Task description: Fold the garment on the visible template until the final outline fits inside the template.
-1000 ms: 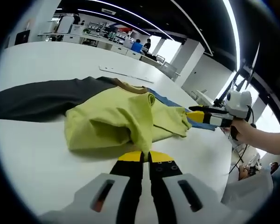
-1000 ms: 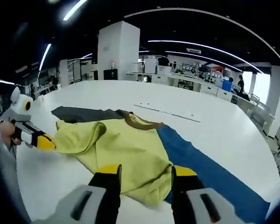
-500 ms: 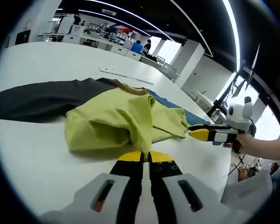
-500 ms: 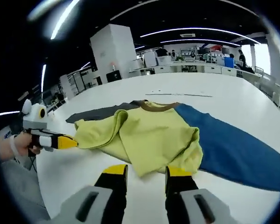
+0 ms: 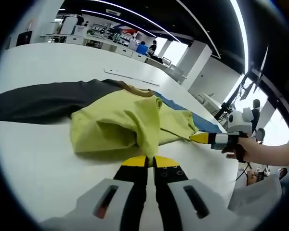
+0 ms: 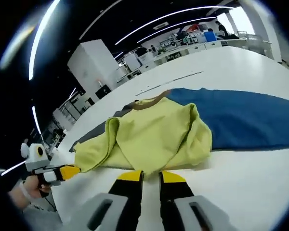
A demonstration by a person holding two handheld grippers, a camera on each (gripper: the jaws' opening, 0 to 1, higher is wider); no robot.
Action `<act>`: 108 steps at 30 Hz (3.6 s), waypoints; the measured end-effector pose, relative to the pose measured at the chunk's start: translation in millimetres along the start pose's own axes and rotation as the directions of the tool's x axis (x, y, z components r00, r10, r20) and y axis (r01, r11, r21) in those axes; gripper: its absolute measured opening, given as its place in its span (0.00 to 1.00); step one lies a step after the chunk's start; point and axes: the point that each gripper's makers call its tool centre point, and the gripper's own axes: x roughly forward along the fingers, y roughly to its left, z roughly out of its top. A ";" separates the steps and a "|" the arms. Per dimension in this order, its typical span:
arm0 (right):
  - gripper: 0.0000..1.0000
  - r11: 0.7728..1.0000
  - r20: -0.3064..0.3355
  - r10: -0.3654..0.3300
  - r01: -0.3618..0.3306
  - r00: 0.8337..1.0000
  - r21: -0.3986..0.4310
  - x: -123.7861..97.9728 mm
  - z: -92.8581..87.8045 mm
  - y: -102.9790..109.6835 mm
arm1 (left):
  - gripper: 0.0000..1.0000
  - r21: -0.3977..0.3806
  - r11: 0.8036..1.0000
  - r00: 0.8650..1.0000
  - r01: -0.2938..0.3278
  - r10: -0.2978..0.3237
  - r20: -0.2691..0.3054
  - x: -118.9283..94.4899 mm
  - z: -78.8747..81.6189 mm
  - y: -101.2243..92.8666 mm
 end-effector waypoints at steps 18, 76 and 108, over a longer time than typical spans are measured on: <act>0.00 0.999 0.017 0.038 -0.038 0.999 0.011 -45.0 12.3 11.6 | 0.01 0.034 0.999 1.000 -0.017 0.017 0.000 -29.9 5.2 15.1; 0.00 0.996 -0.299 -0.015 0.041 0.954 0.079 -167.2 -112.3 -33.6 | 0.01 0.110 0.994 0.904 0.012 0.036 -0.425 -135.8 -112.0 23.0; 0.00 0.999 -0.299 -0.028 0.018 0.954 -0.037 -167.3 -117.1 -37.2 | 0.05 0.150 0.988 0.926 0.024 0.035 -0.376 -136.0 -108.9 24.5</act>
